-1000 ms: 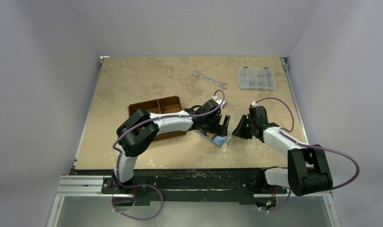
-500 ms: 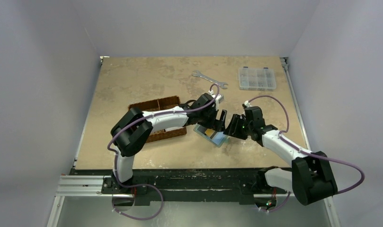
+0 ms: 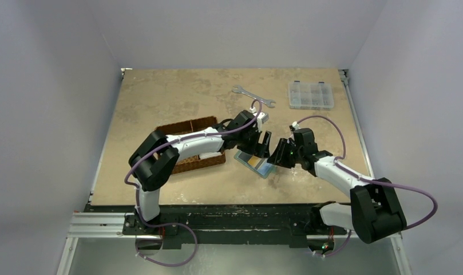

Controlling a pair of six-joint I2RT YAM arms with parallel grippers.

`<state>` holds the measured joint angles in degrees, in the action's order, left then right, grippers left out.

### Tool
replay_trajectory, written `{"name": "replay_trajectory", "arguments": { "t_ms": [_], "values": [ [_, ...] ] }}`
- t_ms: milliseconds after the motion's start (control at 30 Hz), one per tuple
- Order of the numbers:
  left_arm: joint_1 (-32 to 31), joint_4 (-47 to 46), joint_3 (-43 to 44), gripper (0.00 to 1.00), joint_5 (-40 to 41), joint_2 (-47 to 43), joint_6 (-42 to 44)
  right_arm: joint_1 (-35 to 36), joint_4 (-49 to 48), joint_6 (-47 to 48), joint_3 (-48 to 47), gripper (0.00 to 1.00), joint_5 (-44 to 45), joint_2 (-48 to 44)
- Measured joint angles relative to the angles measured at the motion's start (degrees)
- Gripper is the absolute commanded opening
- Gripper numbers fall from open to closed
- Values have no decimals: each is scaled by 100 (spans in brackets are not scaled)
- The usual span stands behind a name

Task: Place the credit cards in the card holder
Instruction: Insert the credit card into the card holder.

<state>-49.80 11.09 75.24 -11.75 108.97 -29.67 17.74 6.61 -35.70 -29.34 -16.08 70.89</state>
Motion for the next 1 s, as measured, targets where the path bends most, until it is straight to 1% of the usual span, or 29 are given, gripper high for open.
{"name": "replay_trajectory", "arguments": {
  "t_ms": [333,533,667,800,1000],
  "values": [
    [11,33,-15,83,11,225,85,35,-105,-35,2,35,0,146],
    [-68,44,-15,83,116,332,144,61,-162,-37,2,34,-2,291],
    [-125,20,-15,80,107,374,177,63,-166,-35,20,34,-2,310],
    [-127,-72,-37,78,-70,376,155,63,-160,-35,37,34,4,310],
    [-109,-774,-389,77,-632,376,-245,63,-15,-35,76,34,31,284]
  ]
}}
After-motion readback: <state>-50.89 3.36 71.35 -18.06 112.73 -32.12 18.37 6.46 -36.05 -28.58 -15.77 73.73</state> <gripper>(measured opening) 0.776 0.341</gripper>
